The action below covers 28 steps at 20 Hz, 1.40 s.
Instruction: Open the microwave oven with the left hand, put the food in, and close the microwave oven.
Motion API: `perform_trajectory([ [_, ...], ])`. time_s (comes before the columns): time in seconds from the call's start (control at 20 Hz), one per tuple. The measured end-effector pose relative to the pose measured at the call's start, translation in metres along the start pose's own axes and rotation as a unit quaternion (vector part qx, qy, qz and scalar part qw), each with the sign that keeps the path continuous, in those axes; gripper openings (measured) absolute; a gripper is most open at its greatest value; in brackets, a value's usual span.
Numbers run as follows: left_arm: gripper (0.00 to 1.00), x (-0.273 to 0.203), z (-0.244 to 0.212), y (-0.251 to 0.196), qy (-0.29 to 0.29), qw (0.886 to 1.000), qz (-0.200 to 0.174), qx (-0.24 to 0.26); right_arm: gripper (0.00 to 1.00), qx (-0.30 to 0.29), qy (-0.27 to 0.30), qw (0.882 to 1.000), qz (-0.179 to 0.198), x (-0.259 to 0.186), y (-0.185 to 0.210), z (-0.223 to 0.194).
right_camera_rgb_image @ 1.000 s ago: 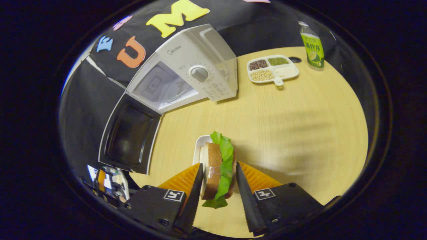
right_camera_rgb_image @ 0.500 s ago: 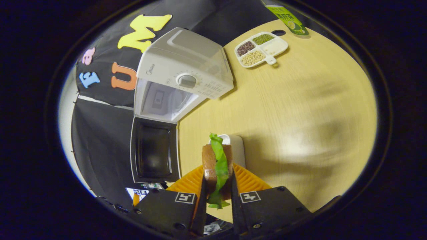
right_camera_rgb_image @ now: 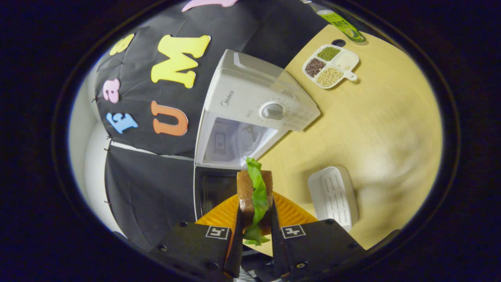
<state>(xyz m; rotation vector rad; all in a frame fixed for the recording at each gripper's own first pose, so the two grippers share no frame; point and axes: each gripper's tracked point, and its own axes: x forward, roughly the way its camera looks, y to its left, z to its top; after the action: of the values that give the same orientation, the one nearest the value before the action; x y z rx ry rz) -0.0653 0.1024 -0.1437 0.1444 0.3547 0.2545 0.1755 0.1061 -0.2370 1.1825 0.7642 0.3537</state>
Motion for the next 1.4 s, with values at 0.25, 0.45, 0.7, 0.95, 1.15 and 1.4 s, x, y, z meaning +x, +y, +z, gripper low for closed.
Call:
perform_trajectory([
  [0.25,0.95,0.014,0.017,0.012,-0.01,0.998,-0.057,0.028,0.27,0.054,-0.089,0.994,0.03,0.078,0.038,-0.001],
  [0.45,0.95,0.022,0.019,0.022,-0.011,0.996,-0.082,0.024,0.35,0.071,-0.174,0.982,0.026,0.148,0.049,0.008],
  [0.7,0.95,0.037,0.016,0.051,-0.005,0.997,-0.072,0.031,0.35,0.09,-0.288,0.953,0.007,0.201,0.046,0.048],
  [0.95,0.95,0.036,0.005,0.081,0.019,0.998,-0.045,0.03,0.36,0.119,-0.35,0.929,0.003,0.241,0.048,0.075],
  [1.15,0.95,0.026,-0.006,0.094,0.038,0.998,-0.03,0.038,0.42,0.102,-0.34,0.934,-0.039,0.269,0.03,0.068],
  [1.4,0.95,0.028,-0.003,0.09,0.029,0.998,-0.032,0.036,0.62,-0.047,-0.334,0.93,-0.146,0.255,0.005,0.075],
])
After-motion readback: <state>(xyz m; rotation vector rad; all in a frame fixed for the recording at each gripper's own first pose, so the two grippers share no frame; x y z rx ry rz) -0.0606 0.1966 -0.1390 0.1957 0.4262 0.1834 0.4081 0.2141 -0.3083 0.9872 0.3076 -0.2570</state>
